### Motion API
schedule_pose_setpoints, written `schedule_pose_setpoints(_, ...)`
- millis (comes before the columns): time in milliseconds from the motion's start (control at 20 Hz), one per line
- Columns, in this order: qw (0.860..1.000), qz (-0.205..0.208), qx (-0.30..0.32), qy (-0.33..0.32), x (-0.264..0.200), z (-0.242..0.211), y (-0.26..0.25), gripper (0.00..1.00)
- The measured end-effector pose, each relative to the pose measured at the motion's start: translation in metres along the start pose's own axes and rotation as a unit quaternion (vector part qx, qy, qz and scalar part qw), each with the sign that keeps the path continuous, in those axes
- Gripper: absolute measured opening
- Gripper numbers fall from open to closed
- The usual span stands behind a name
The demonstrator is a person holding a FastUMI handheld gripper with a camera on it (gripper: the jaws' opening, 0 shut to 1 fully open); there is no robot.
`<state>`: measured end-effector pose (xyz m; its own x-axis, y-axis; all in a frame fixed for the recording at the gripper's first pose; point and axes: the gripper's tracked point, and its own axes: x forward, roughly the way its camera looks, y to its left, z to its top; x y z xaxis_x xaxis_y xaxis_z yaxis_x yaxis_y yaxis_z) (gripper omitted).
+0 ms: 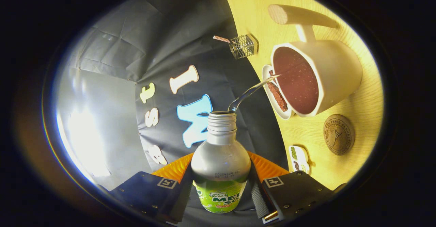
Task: Take the bottle from table, then pour the juice into the cup, finally place the bottle on the coaster
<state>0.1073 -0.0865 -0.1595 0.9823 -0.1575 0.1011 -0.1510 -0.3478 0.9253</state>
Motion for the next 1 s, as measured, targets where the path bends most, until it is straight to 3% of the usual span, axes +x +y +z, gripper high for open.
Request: schedule_pose_setpoints(1000,0.996,-0.001,0.082,-0.032,0.004,0.002,0.012,0.77)
